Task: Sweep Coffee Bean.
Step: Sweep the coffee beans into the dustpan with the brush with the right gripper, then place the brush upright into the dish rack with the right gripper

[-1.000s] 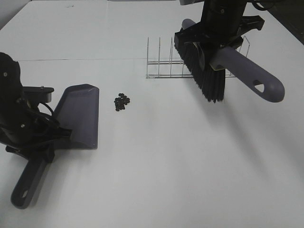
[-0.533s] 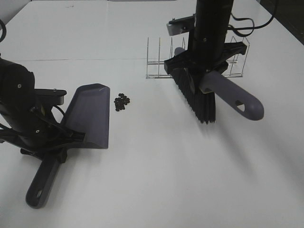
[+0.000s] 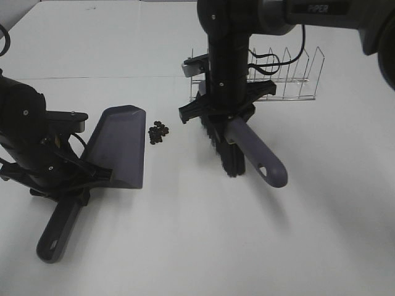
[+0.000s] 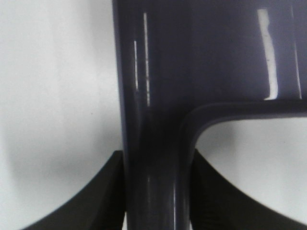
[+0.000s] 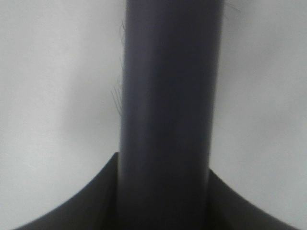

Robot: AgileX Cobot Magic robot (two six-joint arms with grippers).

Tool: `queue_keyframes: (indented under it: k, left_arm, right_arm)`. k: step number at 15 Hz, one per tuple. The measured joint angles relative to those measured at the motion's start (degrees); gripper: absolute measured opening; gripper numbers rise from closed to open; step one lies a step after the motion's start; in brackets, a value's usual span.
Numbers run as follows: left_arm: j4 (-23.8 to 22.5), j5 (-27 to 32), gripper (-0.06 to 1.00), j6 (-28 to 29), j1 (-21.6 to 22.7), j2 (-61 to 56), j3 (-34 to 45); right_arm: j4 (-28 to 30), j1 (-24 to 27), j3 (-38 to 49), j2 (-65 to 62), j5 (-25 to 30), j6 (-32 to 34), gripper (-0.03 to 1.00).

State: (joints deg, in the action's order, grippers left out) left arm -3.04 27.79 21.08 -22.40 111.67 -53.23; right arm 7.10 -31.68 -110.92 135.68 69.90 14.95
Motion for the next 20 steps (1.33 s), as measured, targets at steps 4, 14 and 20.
queue_keyframes:
  k: [4, 14, 20]
  left_arm:
    - [-0.06, -0.06, 0.35, 0.06, 0.0, 0.0, 0.0]
    - [-0.06, -0.06, 0.35, 0.06, 0.0, 0.0, 0.0]
    - [-0.06, -0.06, 0.35, 0.11, 0.0, 0.0, 0.0]
  right_arm:
    - [-0.4, -8.37, -5.16, 4.24, -0.06, 0.74, 0.3]
    - [-0.57, -14.61, -12.32, 3.95, 0.4, -0.86, 0.3]
    - [3.32, -4.98, -6.36, -1.55, 0.4, -0.86, 0.3]
